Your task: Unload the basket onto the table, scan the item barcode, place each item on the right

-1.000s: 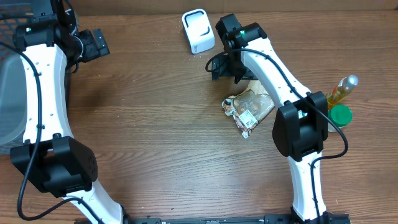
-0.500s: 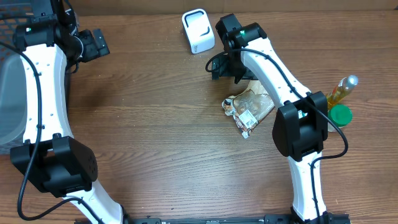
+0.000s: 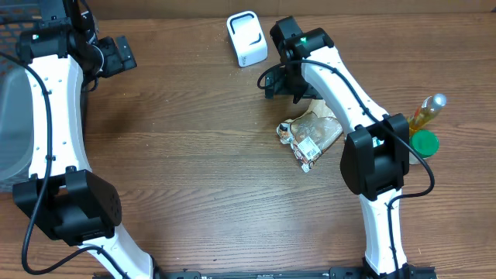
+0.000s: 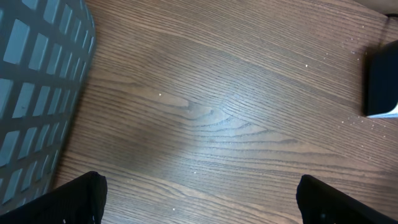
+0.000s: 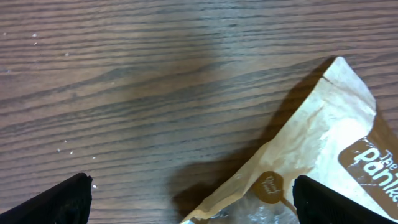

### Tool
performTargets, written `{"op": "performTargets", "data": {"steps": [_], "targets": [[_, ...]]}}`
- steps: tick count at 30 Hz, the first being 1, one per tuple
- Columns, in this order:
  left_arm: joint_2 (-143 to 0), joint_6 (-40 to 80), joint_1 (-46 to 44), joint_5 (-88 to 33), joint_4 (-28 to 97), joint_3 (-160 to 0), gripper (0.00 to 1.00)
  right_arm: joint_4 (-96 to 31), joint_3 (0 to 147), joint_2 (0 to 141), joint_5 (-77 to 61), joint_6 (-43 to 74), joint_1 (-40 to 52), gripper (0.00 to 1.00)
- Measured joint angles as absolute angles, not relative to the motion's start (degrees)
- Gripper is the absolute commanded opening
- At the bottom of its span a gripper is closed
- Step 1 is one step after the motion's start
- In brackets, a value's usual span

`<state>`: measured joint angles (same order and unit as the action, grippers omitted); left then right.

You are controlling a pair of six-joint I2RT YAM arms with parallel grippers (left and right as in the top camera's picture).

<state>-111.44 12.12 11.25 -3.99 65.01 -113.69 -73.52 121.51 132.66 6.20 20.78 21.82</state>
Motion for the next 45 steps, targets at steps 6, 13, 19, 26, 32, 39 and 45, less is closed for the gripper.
{"op": "performTargets", "data": {"steps": [6,13,19,26,32,39,45], "targets": [[-111.44,12.12,11.25,-3.99,65.04,-113.69,0.99,-73.52,121.49,131.2,6.2,20.75,20.25,1.0],[-111.44,12.12,11.25,-4.01,65.04,-113.69,0.99,-73.47,121.49,118.48,6.2,20.78,19.88,1.0],[-111.44,12.12,11.25,-3.99,65.04,-113.69,1.0,-73.41,121.51,102.45,6.2,20.75,19.9,1.0],[-111.44,12.12,11.25,-4.01,65.04,-113.69,1.0,-73.43,121.51,87.31,6.2,20.78,19.9,1.0],[-111.44,12.12,11.25,-3.99,65.04,-113.69,1.0,-73.45,121.51,76.58,6.2,20.78,19.9,1.0],[-111.44,12.12,11.25,-3.99,65.01,-113.69,0.99,-74.11,121.51,67.26,6.22,20.78,19.9,1.0],[-111.44,12.12,11.25,-3.99,65.01,-113.69,1.0,-80.66,121.51,58.26,7.05,20.8,19.9,1.0]]}}
